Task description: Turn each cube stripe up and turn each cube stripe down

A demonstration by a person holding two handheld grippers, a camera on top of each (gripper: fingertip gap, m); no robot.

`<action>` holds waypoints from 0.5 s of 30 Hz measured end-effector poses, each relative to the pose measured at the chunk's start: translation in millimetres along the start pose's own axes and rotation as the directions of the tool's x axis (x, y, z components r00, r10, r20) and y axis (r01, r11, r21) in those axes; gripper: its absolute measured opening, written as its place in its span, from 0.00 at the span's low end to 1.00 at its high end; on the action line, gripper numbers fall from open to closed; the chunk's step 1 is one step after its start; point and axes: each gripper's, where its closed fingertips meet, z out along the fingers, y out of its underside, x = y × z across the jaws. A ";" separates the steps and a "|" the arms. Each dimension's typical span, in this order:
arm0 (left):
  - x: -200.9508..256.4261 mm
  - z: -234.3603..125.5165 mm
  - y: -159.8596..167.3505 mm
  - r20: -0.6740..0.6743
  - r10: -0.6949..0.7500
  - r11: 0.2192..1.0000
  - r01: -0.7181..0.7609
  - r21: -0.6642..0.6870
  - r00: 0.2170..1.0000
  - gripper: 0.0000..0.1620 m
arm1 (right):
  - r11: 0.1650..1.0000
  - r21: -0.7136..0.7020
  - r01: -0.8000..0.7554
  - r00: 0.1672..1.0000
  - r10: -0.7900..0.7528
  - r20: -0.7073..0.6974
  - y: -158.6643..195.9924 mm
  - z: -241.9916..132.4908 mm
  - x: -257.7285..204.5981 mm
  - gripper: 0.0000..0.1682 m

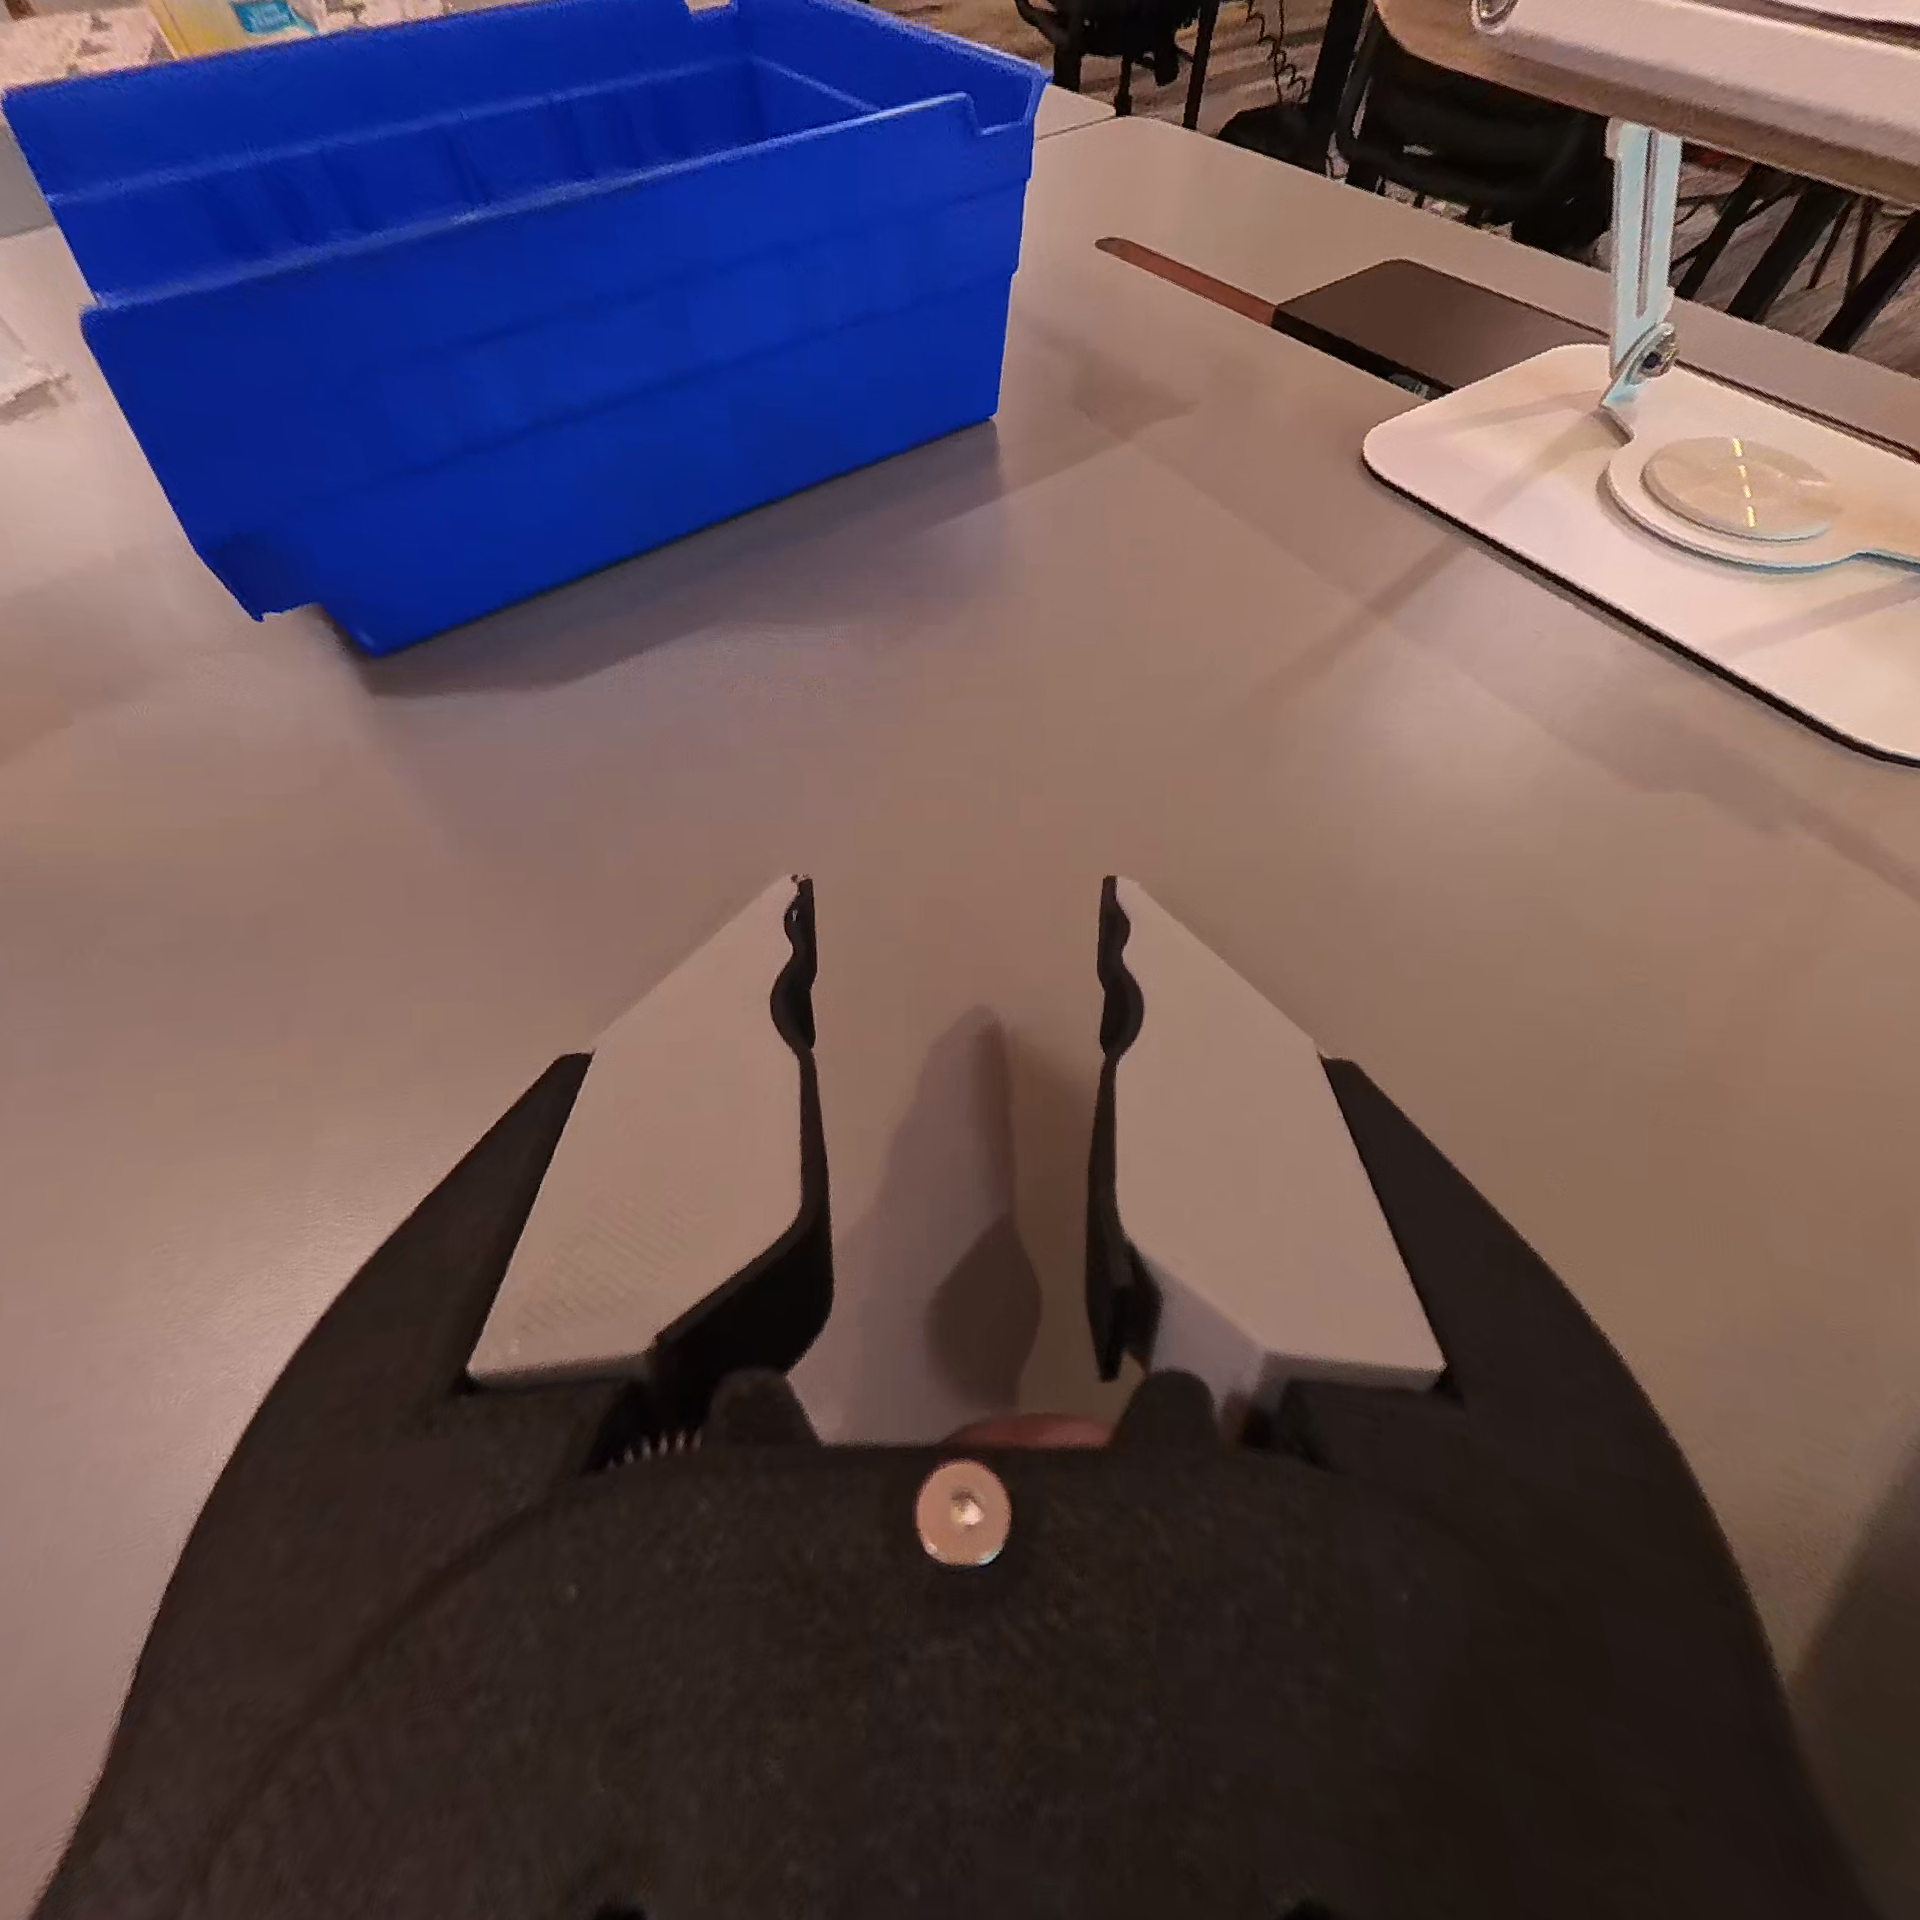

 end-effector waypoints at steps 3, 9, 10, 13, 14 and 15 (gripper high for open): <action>-1.6 14.8 46.9 -0.059 0.080 0.982 -0.089 -0.167 0.995 0.25 | 1.000 -0.015 -0.011 1.000 0.011 0.004 4.4 2.5 0.9 0.31; -2.2 40.8 86.7 -0.133 0.177 0.919 -0.212 -0.331 0.975 0.27 | 0.999 -0.034 -0.031 0.999 0.032 0.032 8.8 7.3 -3.3 0.31; -2.8 44.4 92.0 -0.151 0.177 0.909 -0.221 -0.354 0.973 0.28 | 0.999 -0.038 -0.027 0.999 0.028 0.032 9.2 7.8 -4.1 0.31; -8.7 55.1 115.5 -0.194 0.161 0.857 -0.235 -0.458 0.968 0.30 | 0.999 -0.032 -0.025 0.999 0.026 0.045 7.6 8.2 -8.1 0.31; -9.3 58.5 123.5 -0.212 0.148 0.840 -0.236 -0.488 0.966 0.30 | 0.999 -0.032 -0.023 0.999 0.024 0.047 7.2 8.4 -9.0 0.31; -10.8 61.9 131.3 -0.223 0.143 0.820 -0.242 -0.518 0.964 0.31 | 0.999 -0.031 -0.021 0.999 0.022 0.047 7.0 8.5 -9.4 0.31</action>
